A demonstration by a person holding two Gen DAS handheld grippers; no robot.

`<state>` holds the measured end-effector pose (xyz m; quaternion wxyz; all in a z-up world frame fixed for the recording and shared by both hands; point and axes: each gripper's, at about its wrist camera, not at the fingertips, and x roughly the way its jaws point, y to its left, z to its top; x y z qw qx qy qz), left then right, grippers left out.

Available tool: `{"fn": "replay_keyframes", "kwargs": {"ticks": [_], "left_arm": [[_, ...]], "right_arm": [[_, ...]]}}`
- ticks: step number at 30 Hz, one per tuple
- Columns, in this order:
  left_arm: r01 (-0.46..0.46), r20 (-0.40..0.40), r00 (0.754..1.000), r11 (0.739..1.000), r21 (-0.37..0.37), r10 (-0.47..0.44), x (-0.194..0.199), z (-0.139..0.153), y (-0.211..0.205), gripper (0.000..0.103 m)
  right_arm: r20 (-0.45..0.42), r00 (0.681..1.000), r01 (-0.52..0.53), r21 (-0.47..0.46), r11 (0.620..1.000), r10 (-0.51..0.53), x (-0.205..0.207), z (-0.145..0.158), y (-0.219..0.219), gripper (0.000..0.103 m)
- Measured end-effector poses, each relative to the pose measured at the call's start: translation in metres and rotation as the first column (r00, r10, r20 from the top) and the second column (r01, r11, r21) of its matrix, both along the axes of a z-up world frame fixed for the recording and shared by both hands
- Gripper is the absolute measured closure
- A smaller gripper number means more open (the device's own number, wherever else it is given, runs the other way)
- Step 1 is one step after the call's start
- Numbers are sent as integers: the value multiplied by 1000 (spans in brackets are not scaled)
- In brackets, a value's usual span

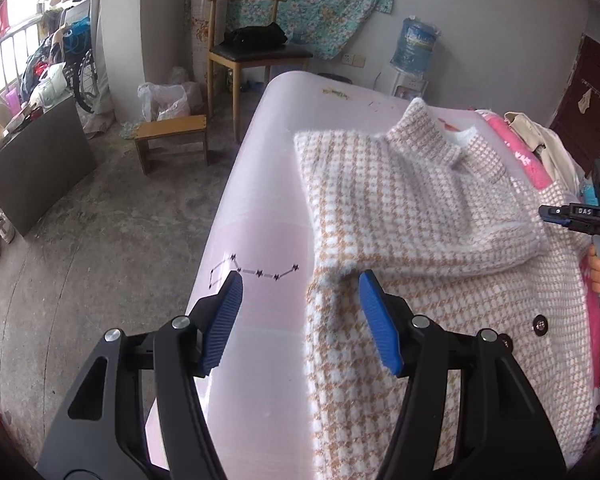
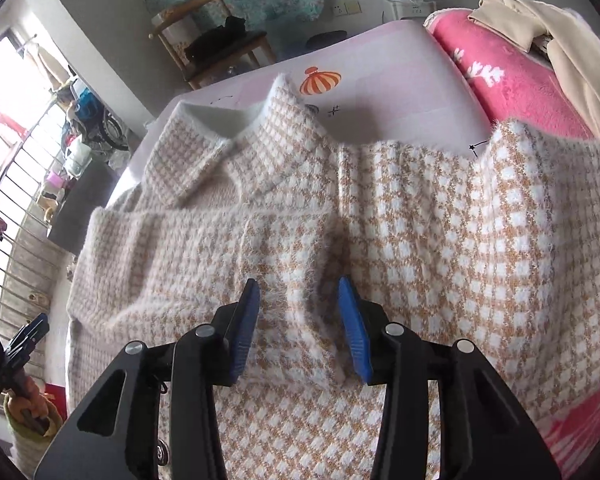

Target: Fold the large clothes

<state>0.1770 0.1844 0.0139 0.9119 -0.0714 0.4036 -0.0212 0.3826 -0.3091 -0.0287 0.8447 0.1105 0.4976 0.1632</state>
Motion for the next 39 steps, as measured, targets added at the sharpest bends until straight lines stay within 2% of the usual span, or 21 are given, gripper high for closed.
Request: {"fn": "replay_keyframes", "kwargs": {"ticks": [2, 5, 6, 7, 8, 10, 12, 13, 15, 17, 18, 19, 21, 23, 26, 28, 29, 31, 33, 36, 39], "left_arm": [[8, 15, 1000, 1000, 3, -8, 15, 7, -7, 45], [26, 19, 999, 1000, 12, -27, 41, 3, -21, 57], [31, 6, 1000, 999, 9, -31, 50, -2, -26, 61], [34, -10, 999, 999, 9, -34, 58, -7, -30, 63], [32, -33, 999, 999, 14, -32, 63, -14, -33, 66], [34, -69, 997, 999, 4, -34, 69, -22, -37, 69], [43, -44, 998, 999, -2, -43, 68, -18, -39, 70], [49, -22, 999, 999, -3, -49, 69, -13, -40, 70], [70, 6, 998, 997, -14, -70, 75, -4, -45, 70], [106, 11, 994, 994, -33, -106, 86, 2, -53, 70], [132, 8, 991, 990, -39, -132, 92, 2, -59, 70], [159, 0, 987, 986, -42, -159, 101, 1, -64, 70], [205, -41, 977, 977, -51, -207, 121, -8, -75, 70], [212, -88, 972, 975, -67, -217, 141, -22, -80, 70], [160, -154, 974, 985, -59, -168, 166, -44, -77, 73], [124, -137, 981, 988, -94, -136, 171, -46, -67, 77], [107, -143, 982, 985, -135, -126, 173, -47, -61, 77], [77, -144, 984, 975, -207, -108, 173, -46, -50, 77], [65, -127, 988, 977, -202, -92, 170, -40, -46, 75], [78, -80, 993, 983, -169, -92, 168, -29, -46, 66], [54, -105, 992, 983, -177, -73, 179, -32, -45, 65]], "right_arm": [[-19, 1000, 2, -9, 1000, -2, 10, -9, 4, 62], [-51, 999, -11, -50, 999, 9, 23, -23, 15, 64], [-40, 999, -17, -66, 998, 14, 23, -23, 19, 69], [-32, 999, -34, -73, 997, 32, 23, -20, 24, 85], [-6, 1000, -30, -106, 994, 29, 20, -14, 29, 91], [68, 997, -22, -143, 990, 32, 14, 2, 35, 94], [144, 988, -25, -176, 984, 51, 8, 15, 40, 94], [157, 986, -25, -193, 981, 56, 8, 16, 42, 94], [121, 991, -34, -232, 972, 64, 14, 4, 44, 94], [53, 997, -32, -273, 961, 48, 21, -12, 44, 88], [58, 998, -6, -278, 961, 23, 20, -13, 42, 84], [80, 997, 25, -297, 955, -2, 16, -8, 41, 75], [149, 989, 55, -333, 941, -5, 5, 6, 46, 73], [201, 979, 29, -333, 942, 41, -6, 16, 58, 68], [190, 966, -103, -330, 938, 173, -13, 10, 82, 63], [128, 969, -153, -365, 919, 212, -9, -10, 91, 61], [107, 972, -158, -368, 916, 211, -7, -19, 90, 57], [89, 980, -138, -320, 937, 175, -4, -16, 79, 50], [79, 989, -100, -301, 948, 129, -3, -4, 77, 50], [118, 979, -133, -255, 958, 168, -3, 12, 92, 50], [119, 971, -178, -213, 961, 206, 9, 10, 117, 49]]}}
